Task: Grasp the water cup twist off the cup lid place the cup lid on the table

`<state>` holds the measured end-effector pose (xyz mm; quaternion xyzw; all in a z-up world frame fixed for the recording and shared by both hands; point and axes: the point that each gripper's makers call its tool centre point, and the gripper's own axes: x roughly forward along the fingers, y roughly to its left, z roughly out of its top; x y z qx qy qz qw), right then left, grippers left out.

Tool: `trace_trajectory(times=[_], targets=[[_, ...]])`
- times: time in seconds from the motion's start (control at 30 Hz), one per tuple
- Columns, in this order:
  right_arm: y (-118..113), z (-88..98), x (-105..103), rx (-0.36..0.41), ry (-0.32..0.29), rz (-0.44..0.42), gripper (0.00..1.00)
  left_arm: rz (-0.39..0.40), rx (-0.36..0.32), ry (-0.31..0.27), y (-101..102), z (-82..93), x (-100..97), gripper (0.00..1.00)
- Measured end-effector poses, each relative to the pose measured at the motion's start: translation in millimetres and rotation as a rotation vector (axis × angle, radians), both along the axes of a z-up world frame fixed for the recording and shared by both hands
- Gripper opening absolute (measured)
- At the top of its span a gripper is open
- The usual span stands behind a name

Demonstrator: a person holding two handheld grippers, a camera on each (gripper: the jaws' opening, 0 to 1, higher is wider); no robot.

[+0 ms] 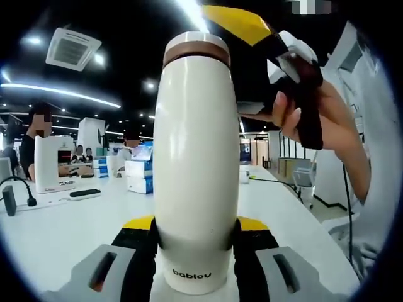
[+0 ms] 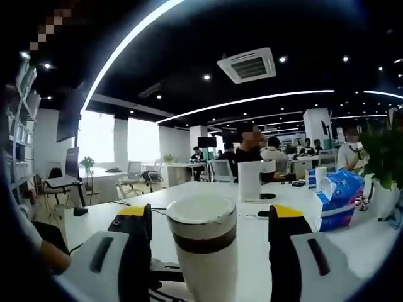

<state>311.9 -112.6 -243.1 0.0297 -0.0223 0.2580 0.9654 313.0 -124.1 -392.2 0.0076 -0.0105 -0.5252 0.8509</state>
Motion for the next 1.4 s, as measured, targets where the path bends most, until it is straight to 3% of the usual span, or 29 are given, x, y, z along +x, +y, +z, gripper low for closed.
trace_trajectory(times=[0.43,0.63,0.83,1.13,1.4], targets=[[7,4.7,-1,-0.041,-0.022,-0.003,0.58,-0.001,0.001,0.001,-1,0.2,0.6,0.48],[5,2.9,-3,-0.098,-0.044,-0.025,0.48,-0.001,0.002,-0.001,-1,-0.1,0.3,0.48],[6,1.7,-2,-0.102,-0.040,-0.024,0.47,-0.001,0.002,0.000,-1,-0.6,0.2,0.48],[11,0.0,-1,-0.120,-0.026,0.047,0.46,-0.002,0.001,0.006,0,-1.2,0.0,0.48],[13,-0.6,-2,-0.122,-0.022,0.205,0.46,-0.003,-0.001,0.005,0,-1.4,0.3,0.48]])
